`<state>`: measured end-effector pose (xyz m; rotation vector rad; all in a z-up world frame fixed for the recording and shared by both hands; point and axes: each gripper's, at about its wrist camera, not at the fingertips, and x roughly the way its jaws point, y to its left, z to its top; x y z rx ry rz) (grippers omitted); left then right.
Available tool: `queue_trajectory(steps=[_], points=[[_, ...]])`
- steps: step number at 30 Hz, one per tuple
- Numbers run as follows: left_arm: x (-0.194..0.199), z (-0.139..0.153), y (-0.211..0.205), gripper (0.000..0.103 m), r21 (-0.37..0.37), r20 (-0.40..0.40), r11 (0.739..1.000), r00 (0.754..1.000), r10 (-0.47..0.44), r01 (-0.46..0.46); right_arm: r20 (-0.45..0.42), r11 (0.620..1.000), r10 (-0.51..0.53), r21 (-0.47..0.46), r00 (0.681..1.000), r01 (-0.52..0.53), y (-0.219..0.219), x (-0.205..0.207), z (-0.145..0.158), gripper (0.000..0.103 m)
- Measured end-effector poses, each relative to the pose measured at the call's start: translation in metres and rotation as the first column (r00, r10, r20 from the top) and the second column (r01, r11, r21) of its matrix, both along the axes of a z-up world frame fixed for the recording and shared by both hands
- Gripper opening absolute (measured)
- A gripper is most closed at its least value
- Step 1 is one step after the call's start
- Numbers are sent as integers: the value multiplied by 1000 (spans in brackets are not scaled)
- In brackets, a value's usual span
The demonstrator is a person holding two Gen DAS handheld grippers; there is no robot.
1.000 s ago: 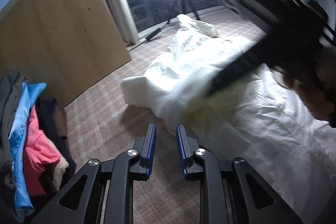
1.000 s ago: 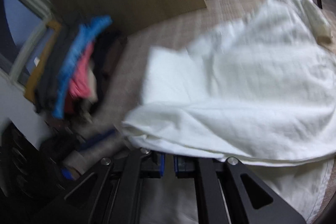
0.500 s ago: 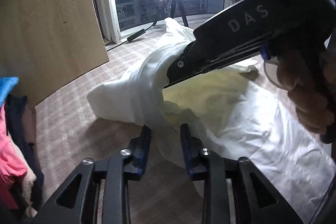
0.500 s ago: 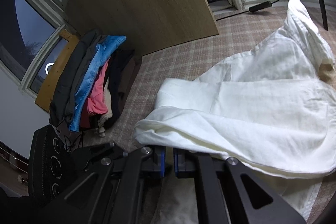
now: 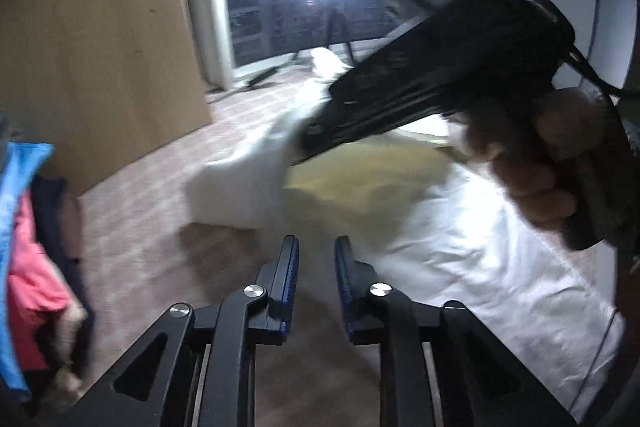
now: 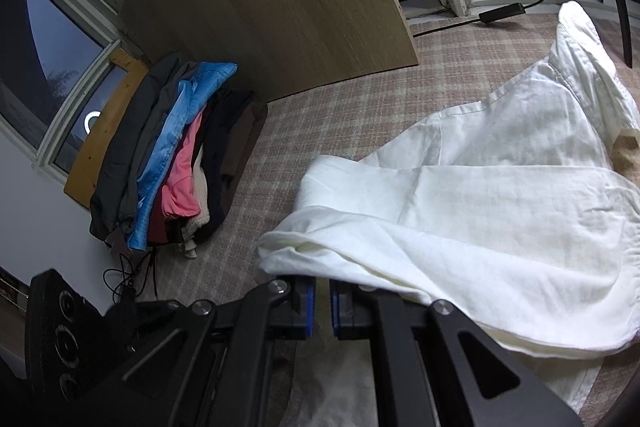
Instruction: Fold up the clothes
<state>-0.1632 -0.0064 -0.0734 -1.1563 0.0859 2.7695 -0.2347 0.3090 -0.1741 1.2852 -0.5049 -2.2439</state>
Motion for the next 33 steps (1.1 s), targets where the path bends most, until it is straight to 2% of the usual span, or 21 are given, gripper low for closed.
queue_trajectory(steps=[3, 5, 6, 7, 8, 14, 17, 20, 21, 23, 25, 26, 28, 30, 31, 33], points=[[-20, -13, 1, 22, -36, 44, 998, 998, 46, -44, -2, 1000, 4, 6, 1000, -4, -1, 1, 0, 7], [-27, -18, -4, 22, -11, 62, 998, 996, 70, -70, 2, 1000, 12, 9, 1000, -12, -1, 2, -1, 7], [-28, -18, -7, 16, 11, 60, 997, 996, 72, -73, 2, 1000, 15, 11, 1000, -15, -1, 3, -1, 7], [-29, -19, -10, 4, 34, 58, 996, 996, 75, -77, 1, 1000, 19, 13, 1000, -19, -2, 4, -2, 7], [-30, -19, -12, 4, 56, 56, 995, 995, 77, -80, 1, 1000, 24, 17, 1000, -24, -2, 4, -2, 7], [-16, -28, -31, 4, 36, 95, 989, 986, 137, -141, 6, 997, 18, 78, 1000, -19, -1, -2, -9, 7], [-13, -34, -26, 1, -56, 104, 986, 981, 161, -156, 18, 994, 26, 103, 1000, -28, -4, -4, -18, 7], [-8, -34, -27, 3, -82, 140, 983, 974, 176, -166, 36, 989, 33, 144, 999, -37, -9, -2, -29, 7], [-6, -29, -28, 4, -68, 141, 983, 974, 177, -168, 41, 986, 32, 160, 999, -38, -11, -1, -32, 7], [2, -12, -31, 1, 25, 113, 990, 984, 135, -138, 23, 988, 15, 155, 1000, -18, -7, 10, -32, 7], [3, 2, -22, 8, 129, 77, 989, 995, 56, -66, 7, 990, 7, 142, 1000, -8, -3, 23, -31, 7], [4, 6, -13, 9, 153, 67, 987, 997, 30, -40, 10, 990, 0, 144, 1000, -2, 3, 31, -30, 8], [-7, 3, -2, 9, 125, 71, 992, 997, 27, -36, 17, 989, -14, 147, 1000, 11, 15, 46, -28, 12], [-19, -5, -1, 9, 67, 77, 995, 994, 72, -77, 24, 988, -28, 150, 999, 24, 27, 62, -25, 28], [-27, -11, -5, 9, 41, 88, 993, 990, 110, -114, 41, 993, -74, 99, 996, 70, 45, 70, -28, 33], [-35, -22, -15, 6, 0, 104, 985, 980, 172, -173, 83, 986, -166, -3, 983, 167, 82, 85, -33, 49]])
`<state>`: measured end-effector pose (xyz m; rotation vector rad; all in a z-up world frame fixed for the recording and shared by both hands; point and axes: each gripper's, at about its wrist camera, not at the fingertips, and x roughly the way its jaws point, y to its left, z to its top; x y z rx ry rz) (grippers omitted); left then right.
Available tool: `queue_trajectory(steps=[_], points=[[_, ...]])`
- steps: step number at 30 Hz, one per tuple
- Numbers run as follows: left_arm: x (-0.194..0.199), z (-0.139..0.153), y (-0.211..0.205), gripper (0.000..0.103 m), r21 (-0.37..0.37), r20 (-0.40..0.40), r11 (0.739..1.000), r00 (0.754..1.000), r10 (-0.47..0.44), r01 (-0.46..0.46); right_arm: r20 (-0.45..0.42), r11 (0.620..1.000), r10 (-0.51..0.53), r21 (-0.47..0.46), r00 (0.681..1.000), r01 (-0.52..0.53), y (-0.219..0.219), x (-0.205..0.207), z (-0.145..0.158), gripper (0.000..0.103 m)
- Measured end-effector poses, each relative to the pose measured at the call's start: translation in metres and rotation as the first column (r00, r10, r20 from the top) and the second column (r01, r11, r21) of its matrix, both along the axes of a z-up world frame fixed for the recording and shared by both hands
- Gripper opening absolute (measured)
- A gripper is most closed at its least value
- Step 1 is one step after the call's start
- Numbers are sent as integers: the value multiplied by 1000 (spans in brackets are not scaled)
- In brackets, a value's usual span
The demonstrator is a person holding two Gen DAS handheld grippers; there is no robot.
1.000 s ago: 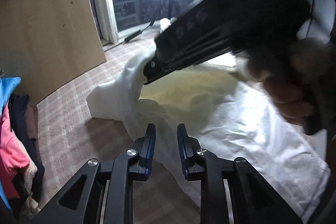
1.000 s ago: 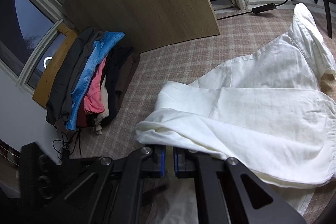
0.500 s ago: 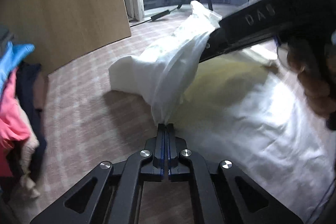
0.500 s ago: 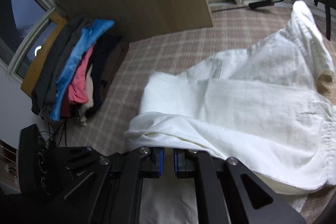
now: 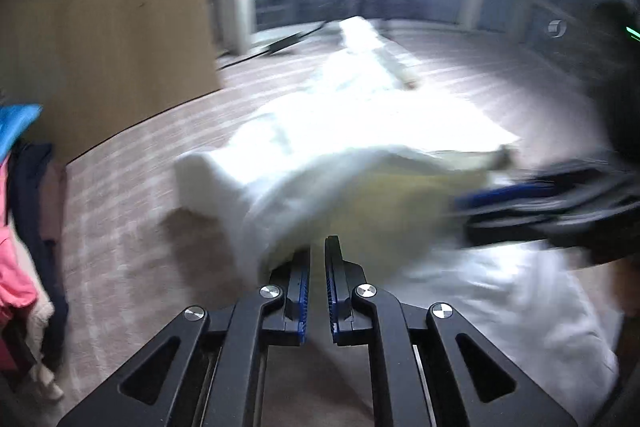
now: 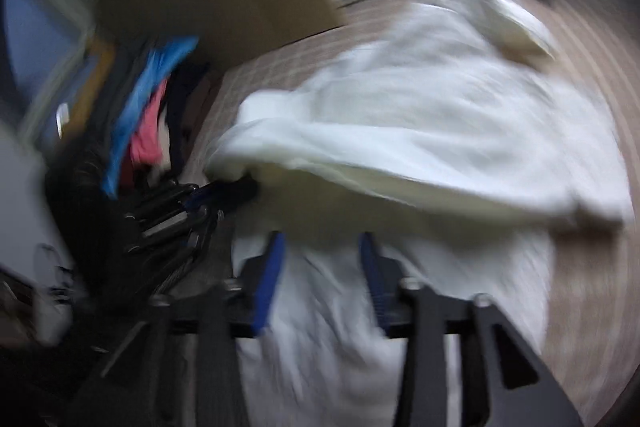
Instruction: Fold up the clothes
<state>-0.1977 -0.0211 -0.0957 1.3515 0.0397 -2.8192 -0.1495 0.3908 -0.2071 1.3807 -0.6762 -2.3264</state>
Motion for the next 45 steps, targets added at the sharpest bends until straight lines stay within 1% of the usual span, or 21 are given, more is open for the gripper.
queue_trajectory(steps=[2, 4, 5, 8, 10, 13, 15, 17, 20, 22, 24, 26, 27, 31, 33, 36, 39, 41, 43, 44, 45], points=[[-2, -9, -5, 4, -17, 22, 1000, 1000, 14, -13, 37, 986, -113, -119, 993, 117, 39, 12, -9, 49], [1, -15, -1, 4, -67, 38, 998, 999, 8, -5, 89, 955, -241, -156, 966, 253, 73, 13, -22, 49], [1, -18, 1, 4, -87, 42, 996, 999, -2, 5, 98, 942, -291, -141, 952, 303, 85, 13, -26, 49], [4, -19, 5, 4, -111, 47, 993, 999, -21, 26, 99, 903, -428, 4, 898, 430, 111, 10, -31, 49], [10, -14, 7, 4, -87, 57, 994, 996, -64, 68, 109, 881, -472, 64, 875, 468, 119, 5, -35, 49], [34, 8, 9, 9, -46, 66, 982, 981, -182, 185, 83, 874, -466, 194, 881, 445, 110, -5, -28, 46], [48, 34, 9, 15, -100, 15, 970, 975, -223, 223, -18, 865, -467, 196, 884, 461, 105, 2, -7, 42], [46, 54, 3, 20, -117, -33, 971, 977, -212, 207, -70, 903, -387, 175, 920, 393, 82, -4, 8, 42], [14, 62, -3, 21, -130, -76, 971, 975, -210, 199, -69, 970, -199, 126, 977, 207, 29, -31, 11, 42], [-5, 48, 1, 19, -132, -39, 965, 972, -232, 225, -52, 988, -89, 120, 995, 95, -5, -51, 11, 42], [-12, 28, 6, 22, -129, 13, 954, 963, -271, 270, -47, 991, 64, 124, 997, -58, -39, -75, 19, 43], [3, 21, 7, 22, -119, -3, 952, 959, -284, 282, -57, 967, 180, 195, 982, -165, -68, -96, 36, 44], [14, 22, 5, 22, -106, -30, 955, 959, -280, 276, -60, 949, 230, 238, 971, -210, -82, -107, 44, 48], [28, 12, -1, 33, -168, -37, 951, 962, -271, 262, 73, 897, 366, 238, 928, -372, -127, -158, 50, 52], [24, 3, -2, 33, -218, -19, 941, 963, -270, 259, 159, 854, 384, 313, 910, -415, -148, -175, 36, 52], [22, -1, -11, 33, -218, -29, 942, 963, -267, 254, 259, 796, 391, 387, 883, -466, -169, -184, 13, 52], [18, -2, -16, 33, -188, -58, 944, 956, -286, 271, 291, 769, 380, 427, 878, -475, -177, -187, 1, 52], [19, -3, -15, 25, -174, -73, 939, 947, -311, 295, 305, 757, 370, 447, 877, -475, -180, -189, -6, 51], [22, -5, -12, 10, -183, -89, 932, 939, -333, 314, 310, 757, 360, 454, 880, -469, -178, -190, -10, 38], [24, -6, -10, 8, -195, -94, 928, 936, -339, 317, 309, 761, 355, 452, 882, -465, -176, -192, -13, 19], [25, -6, -9, 6, -208, -99, 924, 933, -346, 321, 309, 770, 350, 443, 884, -459, -173, -193, -14, 10]])
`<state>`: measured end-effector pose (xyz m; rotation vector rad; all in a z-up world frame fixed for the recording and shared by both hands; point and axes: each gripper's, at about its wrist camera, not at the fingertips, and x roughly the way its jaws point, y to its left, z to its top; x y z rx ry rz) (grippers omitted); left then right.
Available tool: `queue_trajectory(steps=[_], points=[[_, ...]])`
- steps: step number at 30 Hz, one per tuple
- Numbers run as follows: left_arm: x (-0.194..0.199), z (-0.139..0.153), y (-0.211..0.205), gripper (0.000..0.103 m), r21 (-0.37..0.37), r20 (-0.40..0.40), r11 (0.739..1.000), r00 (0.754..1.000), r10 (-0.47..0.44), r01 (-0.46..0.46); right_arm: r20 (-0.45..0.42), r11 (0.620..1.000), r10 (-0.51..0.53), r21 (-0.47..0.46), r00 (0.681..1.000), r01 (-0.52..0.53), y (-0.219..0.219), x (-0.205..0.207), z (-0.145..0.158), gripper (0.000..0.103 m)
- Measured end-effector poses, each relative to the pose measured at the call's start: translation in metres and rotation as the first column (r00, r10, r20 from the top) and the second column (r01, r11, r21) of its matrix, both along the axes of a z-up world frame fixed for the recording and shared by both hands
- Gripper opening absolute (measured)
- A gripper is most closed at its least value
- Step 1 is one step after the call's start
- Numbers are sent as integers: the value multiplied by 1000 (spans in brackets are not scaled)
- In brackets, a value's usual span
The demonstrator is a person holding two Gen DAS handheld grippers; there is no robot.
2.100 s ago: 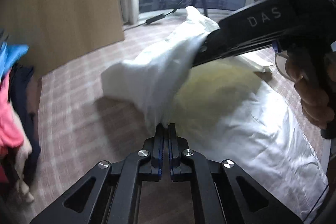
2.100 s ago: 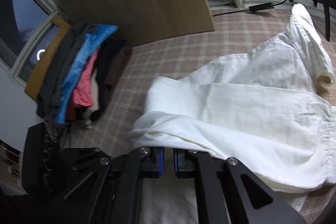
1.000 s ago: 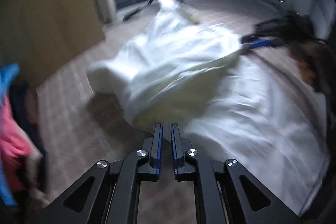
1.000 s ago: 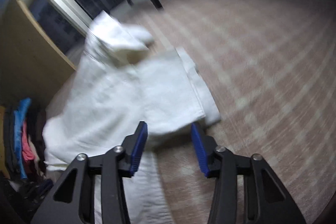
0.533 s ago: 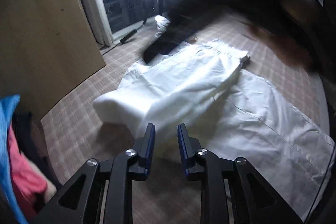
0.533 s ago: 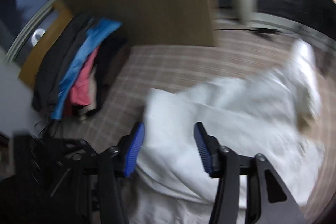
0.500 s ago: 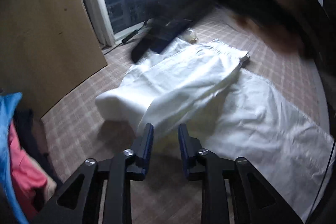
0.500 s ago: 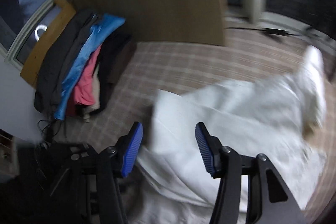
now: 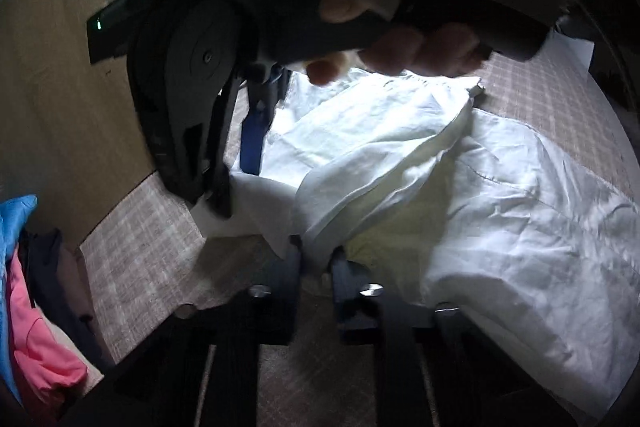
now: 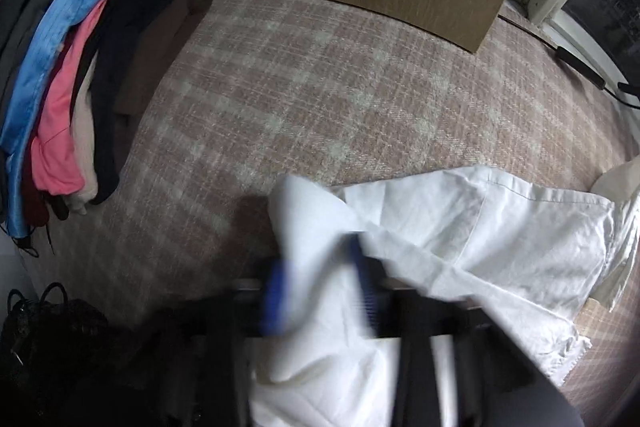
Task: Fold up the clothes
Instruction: 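Grasp the shirt edge with the right gripper, fold it over and release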
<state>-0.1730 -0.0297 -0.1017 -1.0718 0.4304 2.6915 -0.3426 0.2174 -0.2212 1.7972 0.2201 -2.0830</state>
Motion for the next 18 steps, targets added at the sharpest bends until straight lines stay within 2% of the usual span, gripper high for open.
queue_trajectory(steps=[4, 8, 11, 13, 15, 17, 18], points=[[8, 4, 2, 5, -19, -20, 1000, 1000, -25, 24, -13, 997, -51, -51, 999, 51, 12, -6, -5, 4], [17, -4, 6, 4, -16, 32, 999, 998, -51, 51, -1, 988, -125, -97, 992, 124, 25, -11, -19, 3], [26, -7, 11, 2, -12, 98, 994, 990, -103, 105, 6, 981, -155, -116, 988, 155, 32, -14, -23, 3], [30, -3, 11, 6, -6, 126, 992, 984, -124, 126, 39, 977, -161, -135, 986, 165, 36, -15, -23, 6], [23, 18, 0, 6, 43, 86, 996, 992, -87, 83, 41, 959, -173, -220, 984, 178, 48, -14, -6, 14], [12, 41, -12, 7, 100, 25, 994, 998, -50, 47, 12, 926, -200, -323, 980, 193, 67, -4, 19, 22], [4, 48, -15, 9, 116, 6, 993, 999, -35, 34, -29, 912, -222, -358, 975, 197, 80, 4, 35, 22]])
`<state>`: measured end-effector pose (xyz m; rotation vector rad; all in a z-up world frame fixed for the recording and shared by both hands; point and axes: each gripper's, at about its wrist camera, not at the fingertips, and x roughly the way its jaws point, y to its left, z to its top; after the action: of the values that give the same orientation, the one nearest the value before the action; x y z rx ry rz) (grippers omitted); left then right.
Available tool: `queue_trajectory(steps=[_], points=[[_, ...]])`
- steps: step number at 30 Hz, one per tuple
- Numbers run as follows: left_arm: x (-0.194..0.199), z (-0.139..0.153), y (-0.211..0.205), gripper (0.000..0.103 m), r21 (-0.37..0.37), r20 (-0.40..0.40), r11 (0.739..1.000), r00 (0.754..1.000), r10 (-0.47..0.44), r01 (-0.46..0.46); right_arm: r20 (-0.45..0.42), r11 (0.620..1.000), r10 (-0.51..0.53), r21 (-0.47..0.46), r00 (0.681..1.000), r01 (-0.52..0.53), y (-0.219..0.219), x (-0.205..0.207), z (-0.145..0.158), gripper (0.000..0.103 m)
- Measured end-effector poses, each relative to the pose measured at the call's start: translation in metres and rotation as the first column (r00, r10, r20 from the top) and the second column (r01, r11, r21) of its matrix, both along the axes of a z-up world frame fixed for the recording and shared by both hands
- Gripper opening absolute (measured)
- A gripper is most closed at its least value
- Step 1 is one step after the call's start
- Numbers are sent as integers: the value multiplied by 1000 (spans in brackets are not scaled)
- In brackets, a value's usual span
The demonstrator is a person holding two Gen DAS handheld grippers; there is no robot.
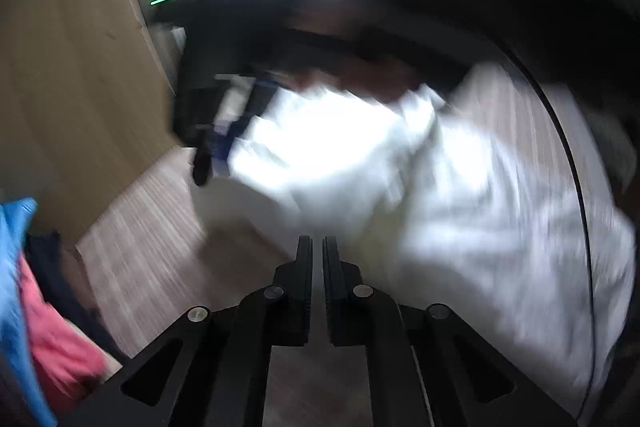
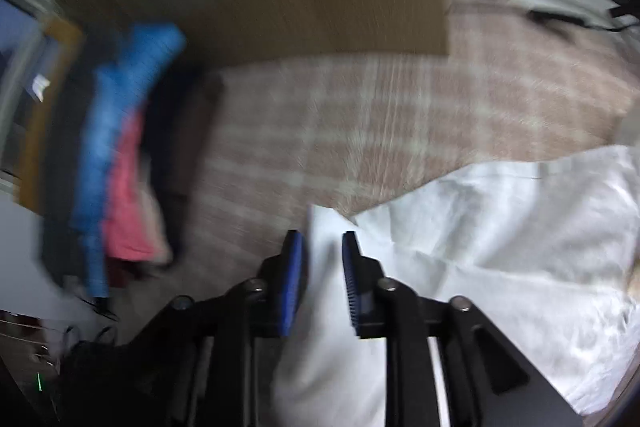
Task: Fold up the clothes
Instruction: 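Grasp the shirt edge with the right gripper, fold it over and release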
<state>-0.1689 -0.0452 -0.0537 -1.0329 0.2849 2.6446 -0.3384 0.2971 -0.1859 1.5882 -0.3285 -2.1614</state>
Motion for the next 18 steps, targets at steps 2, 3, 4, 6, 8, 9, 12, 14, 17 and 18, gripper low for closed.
queue_trajectory(steps=[2, 3, 4, 6, 8, 9, 12, 14, 17, 18], points=[[-17, 7, -2, 11, 34, -6, 999, 1000, 3, -3, -76, 998, -48, 34, 996, 51, 20, 20, 17, 22], [-25, 5, 0, 14, 56, 7, 998, 1000, -17, 16, -114, 996, -71, 49, 991, 77, 30, 31, 25, 22], [-33, 3, 1, 19, 78, 21, 996, 999, -37, 35, -123, 995, -76, 58, 989, 84, 39, 42, 21, 22], [-44, -17, 11, 19, 20, 90, 999, 995, -52, 50, -117, 991, -80, 102, 990, 92, 51, 58, 10, 22], [-48, -46, 19, 19, -76, 167, 996, 985, -42, 55, -66, 968, -83, 232, 994, 96, 62, 64, -15, 22], [-46, -52, 18, 19, -86, 180, 995, 983, -39, 55, -39, 953, -106, 283, 994, 113, 72, 67, -29, 22], [-39, -46, 13, 21, -97, 176, 994, 984, -25, 42, -36, 942, -205, 264, 978, 207, 116, 81, -37, 17], [-37, -32, 9, 21, -57, 153, 998, 988, -11, 20, -89, 922, -302, 226, 949, 315, 149, 92, -20, 20], [-33, -16, 13, 23, -1, 119, 999, 992, -32, 33, -152, 883, -422, 156, 894, 443, 199, 114, 2, 42], [-32, -15, 17, 26, 7, 116, 999, 992, -53, 52, -160, 862, -458, 159, 875, 480, 214, 119, 3, 43]])
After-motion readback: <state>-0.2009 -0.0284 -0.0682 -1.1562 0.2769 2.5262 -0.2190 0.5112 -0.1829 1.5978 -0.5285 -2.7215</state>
